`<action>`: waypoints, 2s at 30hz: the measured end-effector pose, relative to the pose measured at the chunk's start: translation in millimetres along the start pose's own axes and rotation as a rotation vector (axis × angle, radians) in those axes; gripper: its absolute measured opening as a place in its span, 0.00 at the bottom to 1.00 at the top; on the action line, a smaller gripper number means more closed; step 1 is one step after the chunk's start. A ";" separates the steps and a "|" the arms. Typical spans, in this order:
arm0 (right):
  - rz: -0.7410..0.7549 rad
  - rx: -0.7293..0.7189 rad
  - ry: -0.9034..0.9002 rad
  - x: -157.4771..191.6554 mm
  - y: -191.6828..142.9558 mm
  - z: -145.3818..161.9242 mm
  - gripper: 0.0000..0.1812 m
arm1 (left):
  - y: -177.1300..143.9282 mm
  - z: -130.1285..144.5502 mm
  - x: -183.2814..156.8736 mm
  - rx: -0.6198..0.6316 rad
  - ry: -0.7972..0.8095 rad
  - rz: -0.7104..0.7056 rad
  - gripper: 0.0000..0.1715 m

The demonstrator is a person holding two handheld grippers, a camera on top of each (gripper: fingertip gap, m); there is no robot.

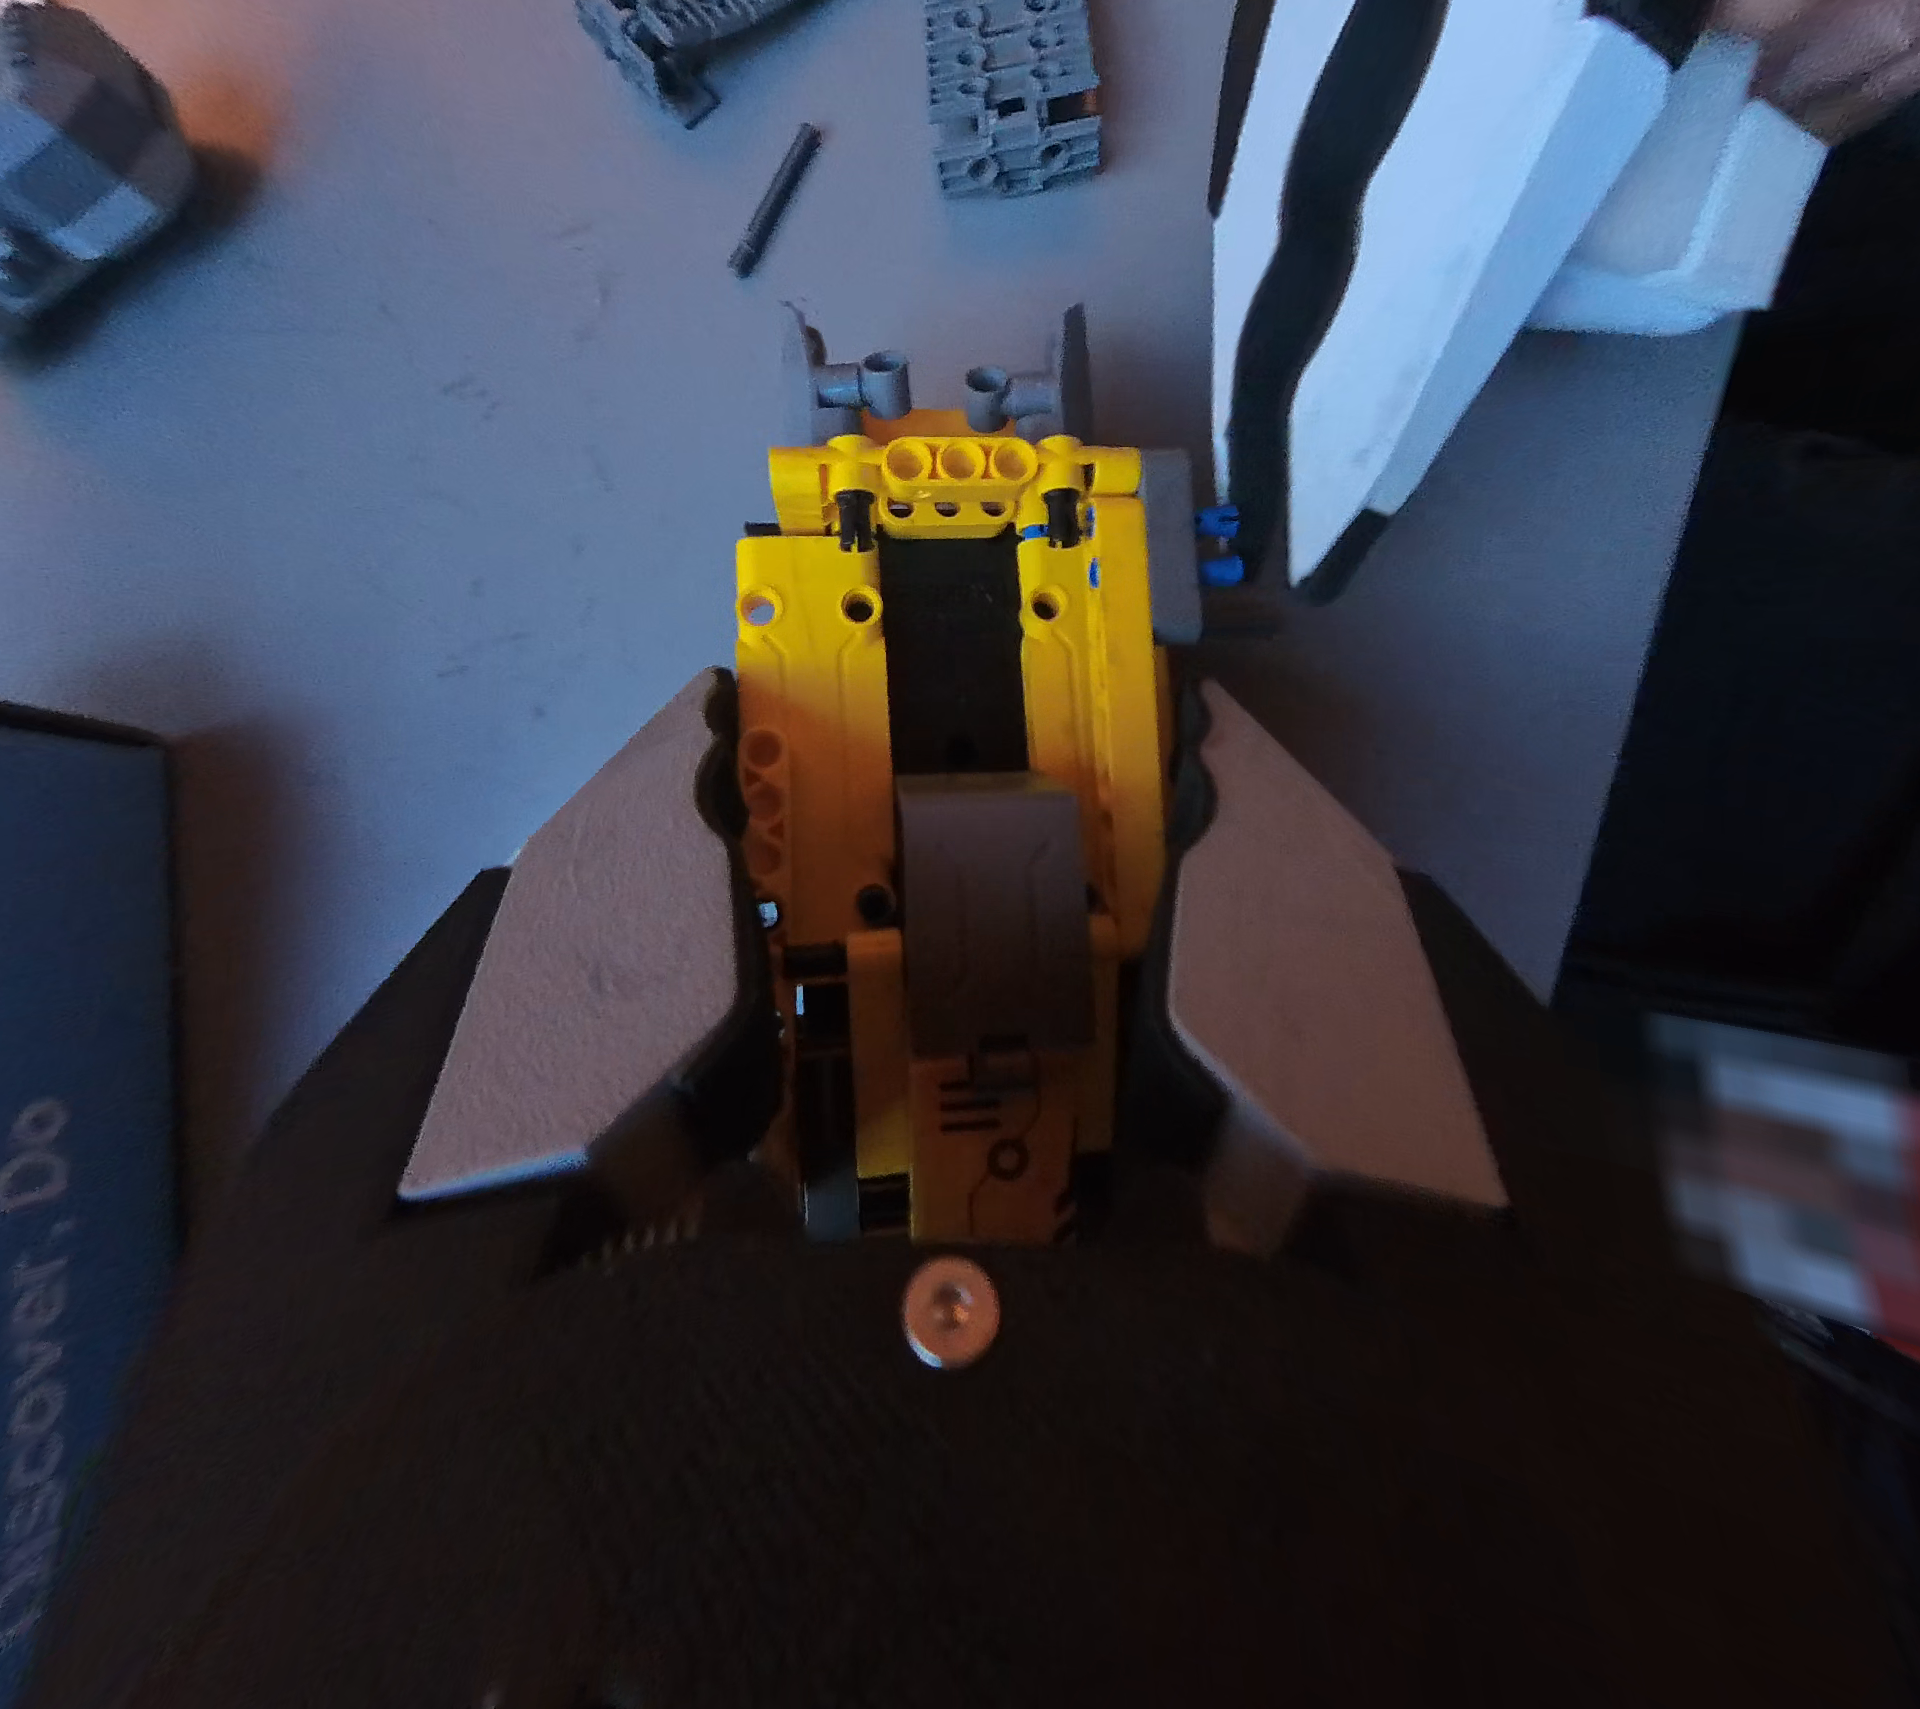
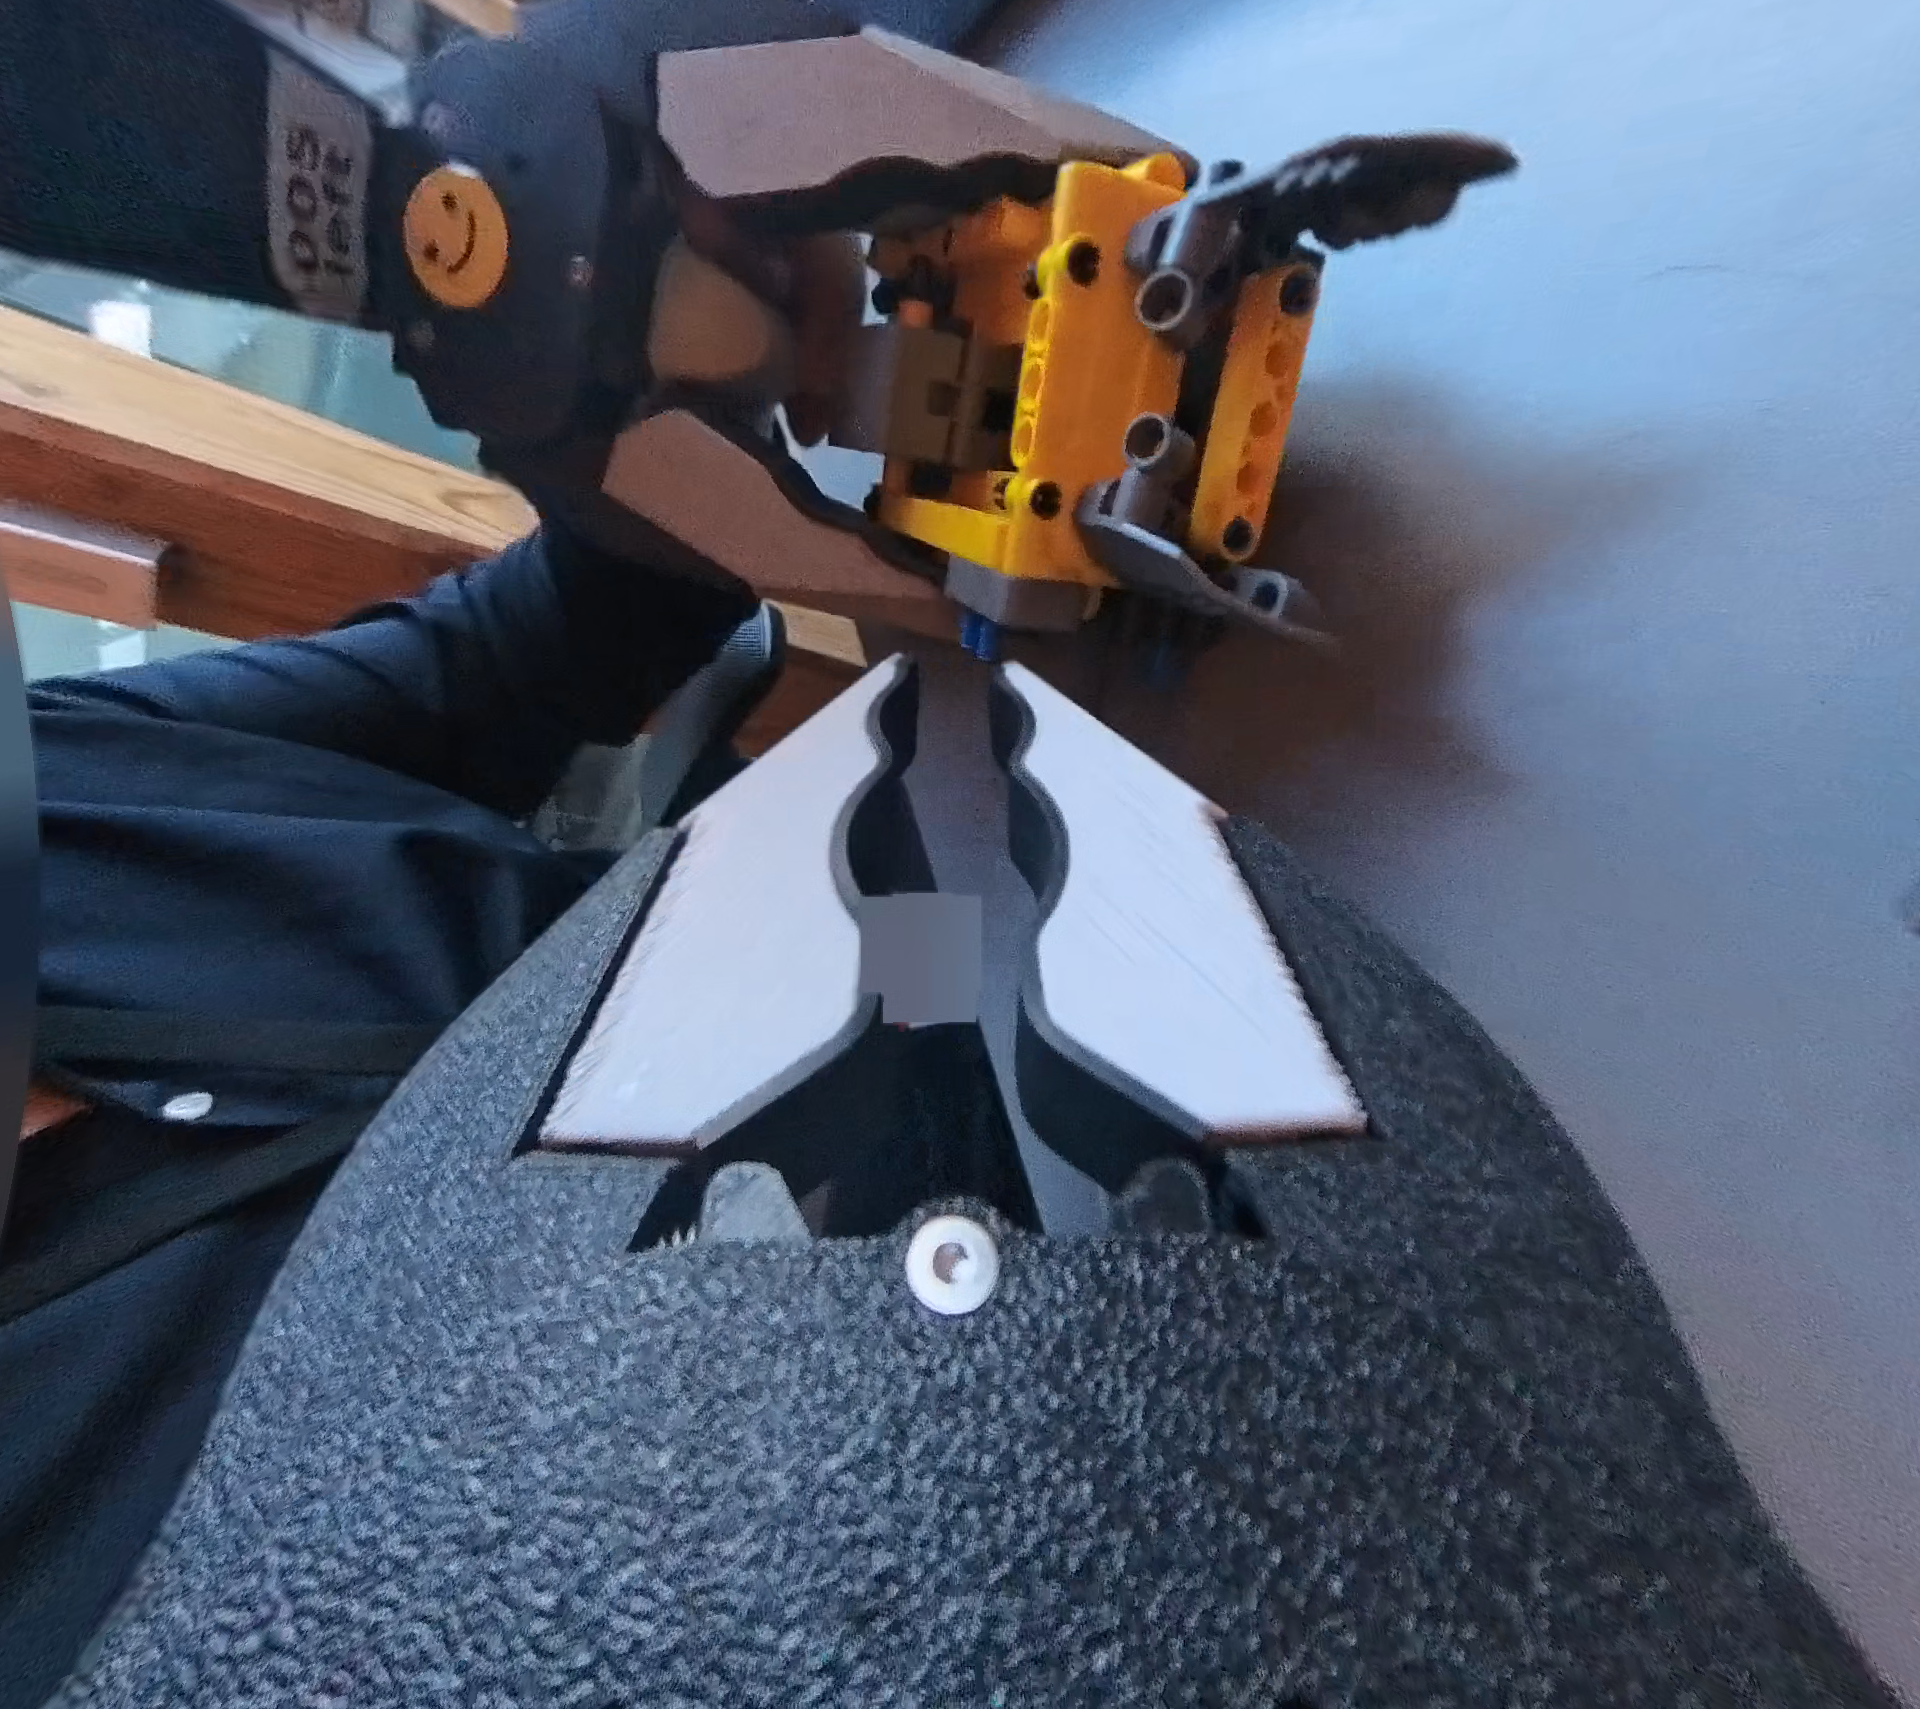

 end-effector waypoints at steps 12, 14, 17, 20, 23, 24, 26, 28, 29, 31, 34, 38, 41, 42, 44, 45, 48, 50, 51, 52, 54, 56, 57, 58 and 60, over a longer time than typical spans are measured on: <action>-0.125 -0.032 0.062 0.0 6.4 0.8 0.07 | -8.9 -1.7 -5.2 -0.096 0.028 -0.018 0.48; -0.104 -0.037 0.051 -2.9 10.4 0.7 0.07 | -8.0 -0.8 -4.5 -0.085 0.025 -0.023 0.48; -0.124 -0.058 0.110 -6.4 12.6 0.1 0.07 | -6.3 0.7 -3.3 -0.084 -0.004 -0.010 0.47; -0.114 -0.030 0.083 -6.0 12.2 1.2 0.07 | -5.9 -0.2 -4.2 -0.096 0.002 0.004 0.47; -0.095 0.022 0.043 -6.1 8.7 5.9 0.01 | -4.9 -2.5 -7.2 -0.076 0.061 -0.037 0.46; -0.097 0.026 0.050 -6.7 7.8 6.5 0.02 | -5.0 -4.0 -8.1 -0.077 0.085 -0.052 0.46; -0.112 0.018 0.052 -7.3 6.3 5.7 0.01 | -4.5 -5.9 -8.1 -0.085 0.093 -0.065 0.46; -0.102 0.003 0.026 -6.9 6.9 4.8 0.01 | -3.9 -6.0 -7.1 -0.096 0.089 -0.051 0.46; -0.098 0.002 0.021 -6.5 7.8 4.7 0.01 | -3.7 -5.5 -6.8 -0.101 0.078 -0.036 0.46; -0.118 0.001 0.033 -5.1 10.5 4.0 0.03 | -3.5 -4.3 -6.2 -0.105 0.067 -0.029 0.47; -0.122 -0.013 0.026 -5.0 12.9 -0.3 0.01 | -4.4 -3.7 -3.5 -0.107 0.050 -0.033 0.47; -0.152 0.015 -0.074 3.4 14.5 0.1 0.00 | -9.4 -3.8 -2.0 -0.149 0.062 0.037 0.47; -0.091 0.137 -0.126 -2.2 18.3 8.5 0.00 | -5.9 -0.1 -4.2 -0.113 0.111 0.089 0.46; -0.062 0.173 -0.157 -3.8 17.8 9.5 0.00 | -5.2 -0.6 -4.3 -0.113 0.124 0.090 0.46; -0.007 0.237 -0.212 -5.3 16.5 11.0 0.00 | -3.6 -1.6 -4.9 -0.108 0.135 0.094 0.46; 0.010 0.261 -0.230 -5.1 15.7 11.8 0.00 | -3.2 -2.3 -5.4 -0.112 0.136 0.098 0.46; 0.054 0.316 -0.266 -5.5 12.6 14.2 0.00 | -1.4 -4.4 -6.7 -0.124 0.126 0.116 0.46; 0.104 0.449 -0.323 -9.9 10.4 33.4 0.00 | 0.9 -1.1 12.9 -0.095 0.062 0.019 0.46; 0.092 0.493 -0.320 -7.5 10.8 46.4 0.00 | 0.0 4.8 31.6 -0.089 0.025 -0.030 0.46; 0.090 0.488 -0.310 -5.1 9.2 50.3 0.00 | -1.5 10.3 42.5 -0.091 -0.028 -0.012 0.46; 0.157 0.372 -0.355 -11.4 -1.8 34.4 0.00 | -3.5 10.6 37.8 -0.146 -0.084 0.096 0.46; 0.110 0.190 -0.286 -11.7 -10.1 13.3 0.00 | -2.5 5.4 24.3 -0.162 -0.073 0.141 0.46; 0.079 0.123 -0.238 -12.2 -11.7 6.5 0.00 | -1.6 3.0 21.3 -0.161 -0.055 0.128 0.46; 0.045 0.073 -0.187 -12.9 -11.7 1.9 0.00 | -0.8 1.5 20.0 -0.158 -0.040 0.116 0.45; -0.039 0.006 -0.098 -10.9 -9.2 -4.0 0.00 | -0.5 0.9 19.6 -0.158 -0.033 0.111 0.45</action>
Point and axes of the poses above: each gripper's, where its closed fingertips meet, y out along the fingers, z out of its underside, x = y × z across the jaws, the point moved 4 cm from there along -y, back along the fingers, and after that the axes turned 4 degrees about -z, right-handed, at the moved point
